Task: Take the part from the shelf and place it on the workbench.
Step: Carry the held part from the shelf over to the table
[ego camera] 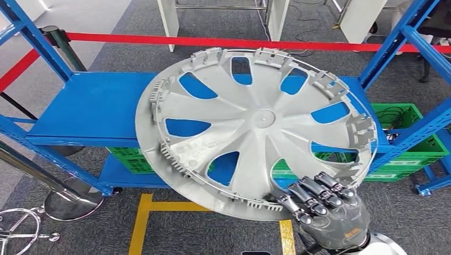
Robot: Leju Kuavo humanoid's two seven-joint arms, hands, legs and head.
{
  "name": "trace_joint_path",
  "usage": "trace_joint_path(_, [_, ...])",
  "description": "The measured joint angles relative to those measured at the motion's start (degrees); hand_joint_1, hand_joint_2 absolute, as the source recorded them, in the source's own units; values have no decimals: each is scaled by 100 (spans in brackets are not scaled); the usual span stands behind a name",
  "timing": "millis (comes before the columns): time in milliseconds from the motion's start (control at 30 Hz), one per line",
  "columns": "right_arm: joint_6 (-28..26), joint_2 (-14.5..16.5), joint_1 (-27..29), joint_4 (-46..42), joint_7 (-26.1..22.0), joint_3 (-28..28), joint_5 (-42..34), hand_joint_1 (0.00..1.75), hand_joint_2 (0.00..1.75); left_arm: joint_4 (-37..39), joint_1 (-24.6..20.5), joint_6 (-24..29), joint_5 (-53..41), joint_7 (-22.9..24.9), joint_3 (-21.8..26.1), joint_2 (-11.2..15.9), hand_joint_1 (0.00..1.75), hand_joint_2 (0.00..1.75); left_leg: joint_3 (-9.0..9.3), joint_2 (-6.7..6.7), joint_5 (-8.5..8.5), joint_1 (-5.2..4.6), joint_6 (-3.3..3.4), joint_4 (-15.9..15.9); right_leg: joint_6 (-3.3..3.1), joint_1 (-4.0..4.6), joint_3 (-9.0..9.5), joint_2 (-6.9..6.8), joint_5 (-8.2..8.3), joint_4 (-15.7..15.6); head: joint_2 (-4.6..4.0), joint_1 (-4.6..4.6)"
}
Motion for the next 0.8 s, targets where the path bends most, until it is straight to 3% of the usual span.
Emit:
trace_joint_path(67, [-1, 35, 199, -147, -28, -113, 0, 175, 175, 1, 27, -18, -77, 148, -11, -10, 0, 0, -133, -10, 45, -8, -40, 109, -16, 6, 574, 2, 63, -792, 0, 4])
trace_joint_path(133, [-1, 72, 367, -277, -42, -239, 0, 175, 175, 2, 49, -21, -112, 249, -20, -19, 0, 0, -217, -14, 111, -20, -94, 187, -61, 22, 891, 11, -85, -1301, 0, 6])
trace_joint_path(200, [-2, 105, 524, -394, -44, -370, 0, 175, 175, 9, 59, -40, -56, 340, -21, -16, 0, 0, -269, -20, 170, -22, -148, 215, -132, 18, 863, 6, -73, -1370, -1, 9])
trace_joint_path(233, [-2, 121, 586, -450, -43, -425, 0, 175, 175, 15, 67, -71, 22, 398, -13, -13, 0, 0, -300, -24, 107, -19, -179, 256, -175, 8, 801, -3, -34, -1367, -1, 9])
trace_joint_path(300, [-1, 170, 685, -582, -39, -528, 0, 175, 175, 31, 83, -182, 291, 555, 46, -8, 0, 0, -396, -30, -319, 2, -251, 591, -264, -16, 654, -26, 61, -1368, -2, -10])
trace_joint_path(367, [-1, 217, 748, -709, -32, -617, 0, 175, 175, 43, 97, -319, 617, 720, 172, -3, 0, 0, -506, -30, -868, 34, -304, 1263, -307, -6, 538, -34, 167, -1354, -2, -32])
trace_joint_path(400, [-1, 232, 761, -757, -26, -652, 0, 175, 175, 51, 102, -390, 768, 799, 248, 6, 0, 0, -527, -30, -990, 46, -318, 1568, -309, 0, 472, -38, 227, -1338, -2, -32])
trace_joint_path(433, [-1, 242, 765, -798, -11, -679, 0, 175, 175, 59, 105, -465, 915, 887, 334, 18, 0, 0, -490, -30, -962, 54, -322, 1742, -308, 5, 395, -39, 286, -1314, -1, -32])
trace_joint_path(467, [-1, 247, 766, -829, 8, -698, 0, 175, 175, 68, 105, -534, 1043, 970, 415, 30, 0, 0, -379, -30, -817, 56, -315, 1729, -305, 10, 306, -39, 340, -1285, -1, -32])
trace_joint_path(533, [-1, 250, 769, -876, 51, -719, 0, 175, 175, 87, 104, -630, 1238, 1109, 593, 62, 0, 0, 90, -36, -494, 50, -264, 1136, -291, 17, 136, -34, 434, -1229, 0, -32])
trace_joint_path(600, [-1, 250, 771, -915, 90, -727, 1, 175, 175, 103, 100, -660, 1311, 1165, 735, 95, 0, 0, 613, -46, -498, 22, -196, 281, -247, 22, 36, -37, 529, -1205, 0, -29])
trace_joint_path(633, [-2, 250, 769, -934, 109, -729, 1, 175, 175, 109, 99, -659, 1314, 1163, 778, 107, 0, 0, 744, -52, -555, 0, -172, 15, -212, 14, 6, -44, 587, -1214, 0, -28])
trace_joint_path(700, [-3, 250, 766, -965, 140, -731, 2, 175, 175, 118, 109, -649, 1291, 1123, 833, 121, 0, 0, 752, -53, -521, -27, -140, -159, -127, -7, -42, -49, 707, -1259, -1, -29])
trace_joint_path(733, [-2, 250, 769, -974, 146, -732, 2, 175, 175, 122, 117, -640, 1269, 1089, 851, 122, 0, 0, 702, -40, -446, -21, -111, -180, -90, -11, -73, -38, 689, -1263, -1, -31])
trace_joint_path(767, [-2, 249, 775, -979, 149, -734, 2, 175, 175, 124, 122, -620, 1233, 1040, 864, 122, 0, 0, 646, -26, -371, -9, -70, -206, -64, -9, -125, -24, 563, -1193, -1, -21])
trace_joint_path(800, [-1, 249, 780, -981, 152, -740, 1, 175, 175, 125, 125, -592, 1188, 983, 869, 122, 0, 0, 573, -10, -296, 6, -35, -226, -46, -5, -195, -9, 333, -1009, -2, -3])
